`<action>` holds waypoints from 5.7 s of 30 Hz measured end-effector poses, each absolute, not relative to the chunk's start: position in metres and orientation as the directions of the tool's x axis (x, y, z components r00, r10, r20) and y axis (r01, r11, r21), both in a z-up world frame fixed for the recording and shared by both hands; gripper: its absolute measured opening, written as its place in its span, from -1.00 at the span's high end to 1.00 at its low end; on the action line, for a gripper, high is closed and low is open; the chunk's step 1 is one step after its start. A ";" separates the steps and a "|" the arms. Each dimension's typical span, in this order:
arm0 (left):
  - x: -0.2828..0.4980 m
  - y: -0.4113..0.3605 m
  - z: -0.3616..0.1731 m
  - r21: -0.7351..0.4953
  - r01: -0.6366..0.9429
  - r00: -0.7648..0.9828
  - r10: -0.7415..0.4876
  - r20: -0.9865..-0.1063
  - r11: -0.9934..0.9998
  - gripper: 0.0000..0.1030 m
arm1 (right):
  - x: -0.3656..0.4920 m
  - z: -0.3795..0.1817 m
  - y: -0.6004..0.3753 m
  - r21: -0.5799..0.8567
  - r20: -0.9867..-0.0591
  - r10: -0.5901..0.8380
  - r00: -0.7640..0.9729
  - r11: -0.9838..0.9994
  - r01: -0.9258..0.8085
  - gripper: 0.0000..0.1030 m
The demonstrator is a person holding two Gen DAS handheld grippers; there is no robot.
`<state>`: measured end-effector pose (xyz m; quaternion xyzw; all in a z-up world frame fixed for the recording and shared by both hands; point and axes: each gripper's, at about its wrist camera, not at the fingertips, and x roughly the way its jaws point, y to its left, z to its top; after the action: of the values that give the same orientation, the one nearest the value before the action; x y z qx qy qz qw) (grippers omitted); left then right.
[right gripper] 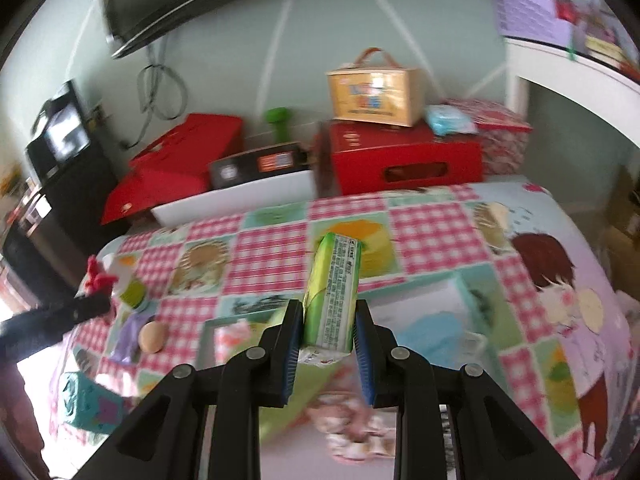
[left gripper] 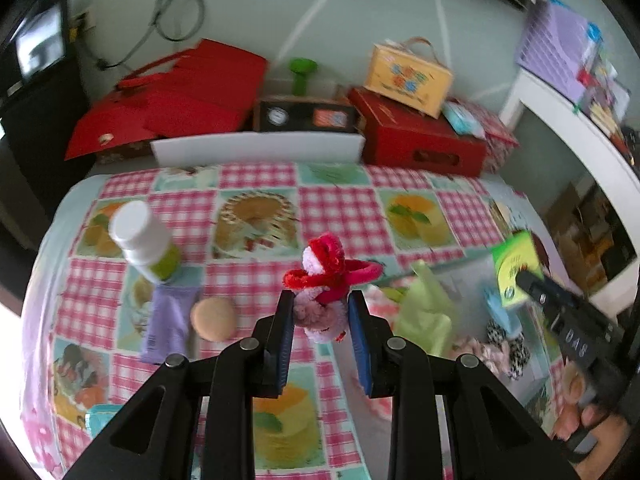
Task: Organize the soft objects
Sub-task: 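Carry both items over the white tray and lower them in, then open both grippers to release the toy and tissue pack into the tray, then move both grippers back toward the purple packet and tan sponge ball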
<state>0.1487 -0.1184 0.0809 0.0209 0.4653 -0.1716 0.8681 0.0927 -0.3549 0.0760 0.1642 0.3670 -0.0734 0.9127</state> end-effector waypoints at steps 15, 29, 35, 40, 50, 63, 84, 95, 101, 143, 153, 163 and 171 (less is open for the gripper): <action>0.151 -0.168 0.019 -0.069 0.386 0.360 -0.219 -0.907 0.920 0.46 | 0.100 0.045 -0.367 0.218 -0.764 -0.032 0.644 0.927 0.305 0.47; 0.152 -0.183 -0.014 -0.069 0.407 0.276 -0.194 -0.941 0.911 0.46 | 0.116 0.017 -0.354 0.211 -0.816 0.019 0.578 0.940 0.268 0.47; 0.151 -0.189 -0.025 -0.084 0.416 0.240 -0.198 -0.950 0.905 0.46 | 0.117 0.011 -0.356 0.200 -0.831 0.010 0.557 0.939 0.281 0.47; 0.149 -0.197 -0.030 -0.076 0.430 0.231 -0.191 -0.954 0.899 0.45 | 0.118 0.007 -0.357 0.197 -0.839 0.009 0.544 0.937 0.288 0.47; 0.148 -0.196 -0.029 -0.072 0.430 0.225 -0.184 -0.957 0.900 0.36 | 0.119 0.003 -0.358 0.193 -0.849 0.005 0.529 0.934 0.301 0.42; 0.147 -0.182 -0.001 -0.075 0.421 0.272 -0.205 -0.940 0.904 0.06 | 0.115 0.019 -0.356 0.160 -0.830 -0.038 0.556 0.939 0.303 0.26; 0.150 -0.154 0.039 -0.105 0.355 0.376 -0.245 -0.893 0.929 -0.16 | 0.108 0.041 -0.351 0.130 -0.802 -0.074 0.593 0.947 0.295 0.06; 0.161 -0.141 0.029 -0.107 0.279 0.400 -0.217 -0.891 0.954 -0.73 | 0.112 0.038 -0.348 0.080 -0.813 -0.113 0.572 0.950 0.301 -0.63; 0.171 -0.125 0.018 -0.087 0.188 0.423 -0.160 -0.892 0.978 -0.88 | 0.113 0.033 -0.352 0.029 -0.828 -0.168 0.535 0.940 0.339 -1.00; 0.185 -0.028 0.038 -0.052 -0.011 0.475 -0.041 -0.879 0.999 -0.88 | 0.122 0.053 -0.293 0.100 -0.792 -0.017 0.610 0.982 0.158 -1.00; 0.185 0.041 0.039 -0.023 -0.183 0.472 0.068 -0.879 0.983 -0.88 | 0.128 0.050 -0.250 0.083 -0.797 0.033 0.602 0.995 0.055 -1.00; 0.180 0.082 0.035 -0.015 -0.286 0.445 0.119 -0.888 0.958 -0.88 | 0.135 0.044 -0.215 0.087 -0.805 0.083 0.588 0.996 -0.022 -1.00; 0.180 0.089 0.030 -0.025 -0.306 0.432 0.115 -0.894 0.952 -0.88 | 0.143 0.039 -0.183 0.117 -0.803 0.153 0.577 0.988 -0.100 -1.00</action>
<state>0.1796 0.0890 0.0305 -0.0922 0.5180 0.1253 0.8411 0.1431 -0.1834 0.0391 0.0293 0.4546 0.0714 0.8874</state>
